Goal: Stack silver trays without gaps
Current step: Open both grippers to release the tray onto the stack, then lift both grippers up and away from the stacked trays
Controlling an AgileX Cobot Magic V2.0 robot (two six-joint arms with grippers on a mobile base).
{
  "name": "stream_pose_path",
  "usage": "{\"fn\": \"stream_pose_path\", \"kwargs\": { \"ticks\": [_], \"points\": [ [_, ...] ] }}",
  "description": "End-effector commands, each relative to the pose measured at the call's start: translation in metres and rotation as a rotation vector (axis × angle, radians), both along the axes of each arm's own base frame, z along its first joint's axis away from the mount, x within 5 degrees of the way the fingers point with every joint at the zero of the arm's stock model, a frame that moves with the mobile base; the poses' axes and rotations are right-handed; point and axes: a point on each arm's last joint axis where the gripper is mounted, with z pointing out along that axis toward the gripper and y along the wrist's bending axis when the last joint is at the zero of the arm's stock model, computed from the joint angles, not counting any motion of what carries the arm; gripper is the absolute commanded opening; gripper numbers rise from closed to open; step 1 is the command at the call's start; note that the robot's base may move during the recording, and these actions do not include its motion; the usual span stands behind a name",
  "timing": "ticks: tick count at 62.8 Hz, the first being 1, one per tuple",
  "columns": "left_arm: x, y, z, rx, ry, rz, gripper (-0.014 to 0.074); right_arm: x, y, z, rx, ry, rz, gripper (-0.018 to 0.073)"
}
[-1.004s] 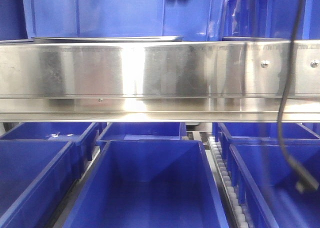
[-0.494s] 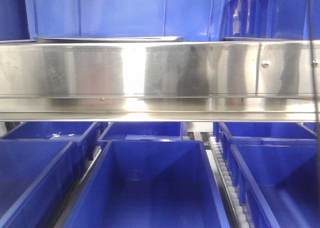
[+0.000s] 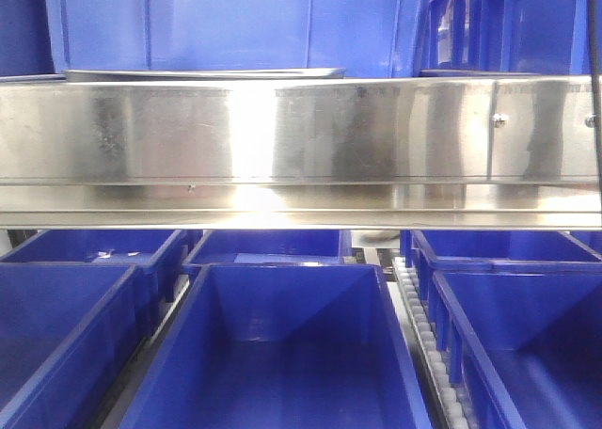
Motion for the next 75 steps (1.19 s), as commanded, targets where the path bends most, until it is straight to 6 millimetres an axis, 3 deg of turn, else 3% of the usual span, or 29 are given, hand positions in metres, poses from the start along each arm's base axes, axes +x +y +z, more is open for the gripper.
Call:
{"fn": "stream_pose_path", "kwargs": {
  "ticks": [1, 16, 25, 50, 61, 75],
  "points": [
    [-0.01, 0.002, -0.001, -0.006, -0.04, -0.015, -0.0006, -0.002, -0.001, 0.006, 0.002, -0.036, 0.013, -0.0073],
    [-0.021, 0.009, 0.001, -0.011, -0.041, 0.012, -0.0006, -0.002, -0.001, 0.006, 0.003, -0.037, 0.014, -0.0073],
    [-0.021, 0.01, 0.0, 0.056, -0.062, 0.024, -0.0006, -0.002, -0.001, 0.006, 0.003, -0.037, 0.014, -0.0073],
    [-0.023, 0.008, 0.005, 0.036, -0.108, -0.005, -0.0006, -0.002, -0.001, 0.006, 0.003, -0.037, 0.014, -0.0073],
    [-0.029, 0.014, 0.008, -0.111, -0.066, 0.022, -0.0006, -0.002, -0.001, 0.006, 0.003, -0.037, 0.014, -0.0073],
    [-0.047, 0.038, -0.001, -0.278, -0.049, 0.164, -0.0006, -0.002, -0.001, 0.006, 0.004, -0.039, 0.014, -0.0073]
  ]
}}
